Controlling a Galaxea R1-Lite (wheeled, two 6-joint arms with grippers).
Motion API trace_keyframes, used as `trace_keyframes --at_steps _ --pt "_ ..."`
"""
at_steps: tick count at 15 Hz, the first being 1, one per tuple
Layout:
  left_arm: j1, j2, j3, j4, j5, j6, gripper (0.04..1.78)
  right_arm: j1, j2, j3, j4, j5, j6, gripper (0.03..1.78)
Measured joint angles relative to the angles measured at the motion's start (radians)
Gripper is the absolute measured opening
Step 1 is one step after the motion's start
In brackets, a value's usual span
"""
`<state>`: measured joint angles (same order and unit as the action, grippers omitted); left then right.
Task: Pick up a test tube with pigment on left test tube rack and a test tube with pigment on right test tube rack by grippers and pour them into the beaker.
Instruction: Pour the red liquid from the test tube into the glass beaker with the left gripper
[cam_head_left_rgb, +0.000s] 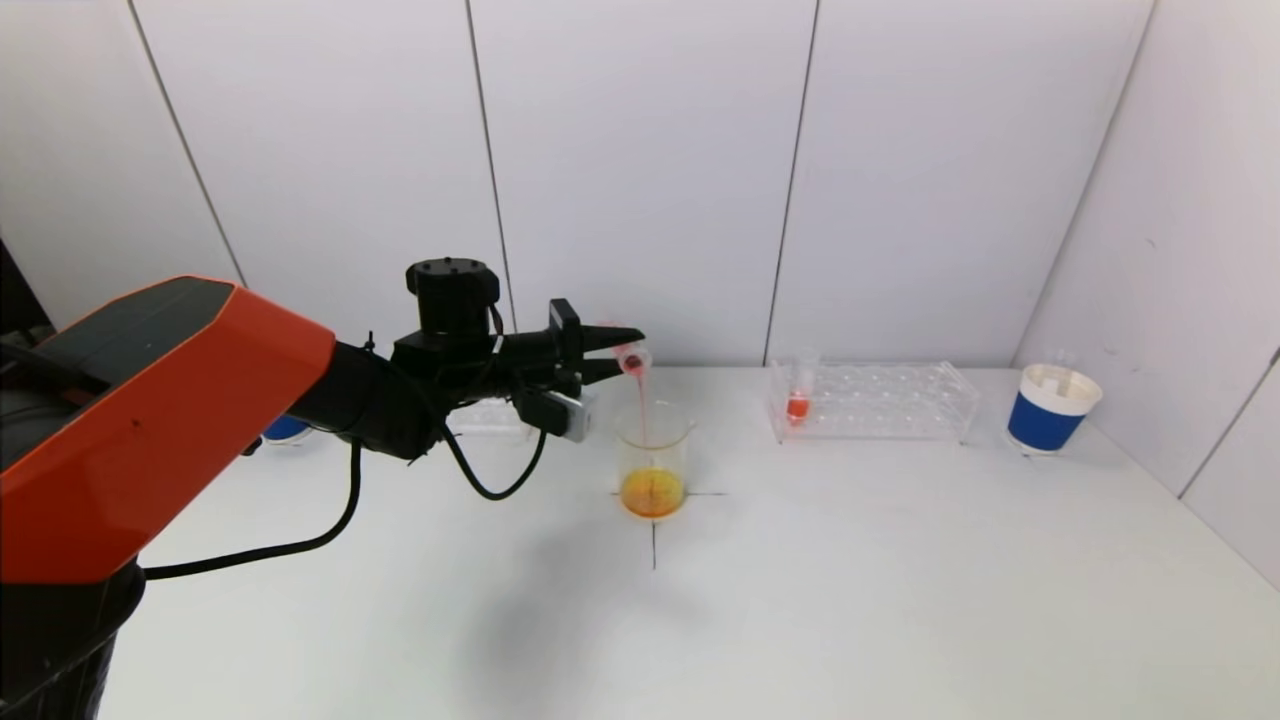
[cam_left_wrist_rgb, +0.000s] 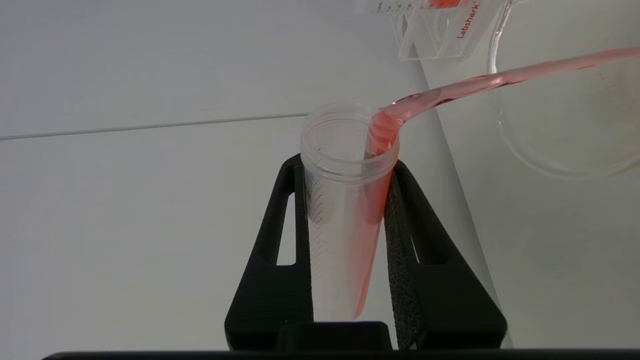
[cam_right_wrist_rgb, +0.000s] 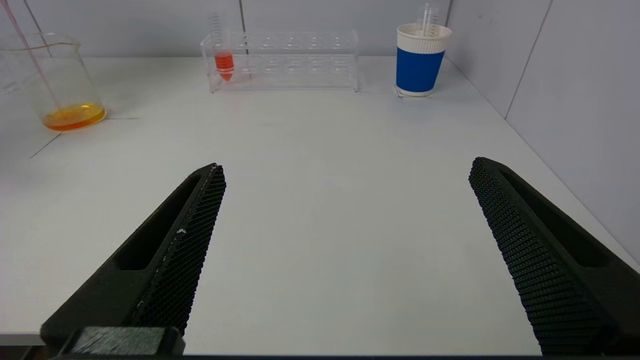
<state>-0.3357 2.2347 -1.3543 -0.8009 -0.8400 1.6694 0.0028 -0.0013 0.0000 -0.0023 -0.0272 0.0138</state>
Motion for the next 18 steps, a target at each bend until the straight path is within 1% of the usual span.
trace_keyframes --at_steps 8,15,18 --pt "0.0 -0.009 -0.003 0.0 0.001 0.088 0.44 0.0 0.0 0.0 0.0 0.0 0.0 1.77" --pt "-0.005 -0.002 -0.044 0.0 0.0 0.135 0.44 0.0 0.0 0.0 0.0 0.0 0.0 1.77" --pt "-0.007 -0.002 -0.046 0.0 0.0 0.186 0.44 0.0 0.0 0.0 0.0 0.0 0.0 1.77"
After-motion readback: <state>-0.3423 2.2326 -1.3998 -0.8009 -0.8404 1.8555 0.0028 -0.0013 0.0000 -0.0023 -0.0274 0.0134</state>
